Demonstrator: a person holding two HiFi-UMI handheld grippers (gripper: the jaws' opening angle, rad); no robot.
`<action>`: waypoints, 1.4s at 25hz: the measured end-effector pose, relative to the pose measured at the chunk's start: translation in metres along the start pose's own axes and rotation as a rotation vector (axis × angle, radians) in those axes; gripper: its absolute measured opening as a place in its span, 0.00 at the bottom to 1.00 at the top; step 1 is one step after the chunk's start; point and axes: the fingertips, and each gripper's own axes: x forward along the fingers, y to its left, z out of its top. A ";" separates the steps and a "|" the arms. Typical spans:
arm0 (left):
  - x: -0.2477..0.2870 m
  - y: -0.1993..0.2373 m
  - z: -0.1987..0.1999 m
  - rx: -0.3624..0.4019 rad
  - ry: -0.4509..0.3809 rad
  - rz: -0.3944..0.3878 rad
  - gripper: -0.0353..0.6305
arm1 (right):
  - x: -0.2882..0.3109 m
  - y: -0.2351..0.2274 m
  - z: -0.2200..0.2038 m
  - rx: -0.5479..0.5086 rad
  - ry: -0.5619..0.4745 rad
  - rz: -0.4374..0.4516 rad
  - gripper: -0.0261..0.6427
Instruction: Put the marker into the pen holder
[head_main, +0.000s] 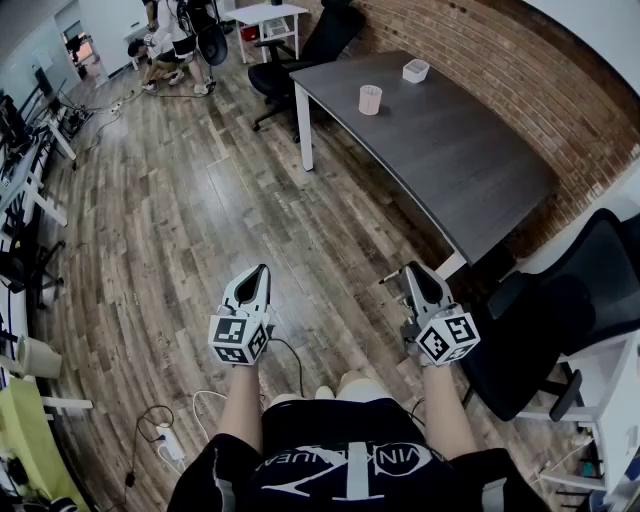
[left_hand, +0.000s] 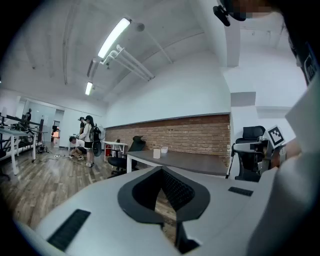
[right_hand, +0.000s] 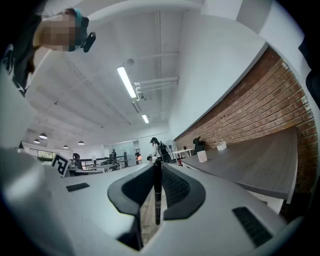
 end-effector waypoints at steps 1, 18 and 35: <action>0.000 -0.002 -0.001 0.000 0.002 -0.001 0.07 | -0.001 0.000 0.000 -0.001 0.003 0.001 0.13; 0.025 0.016 -0.007 -0.032 0.011 0.023 0.07 | 0.020 -0.022 0.003 0.007 -0.006 -0.015 0.13; 0.179 0.069 0.020 -0.050 0.016 0.068 0.07 | 0.172 -0.127 0.026 0.046 0.009 0.008 0.13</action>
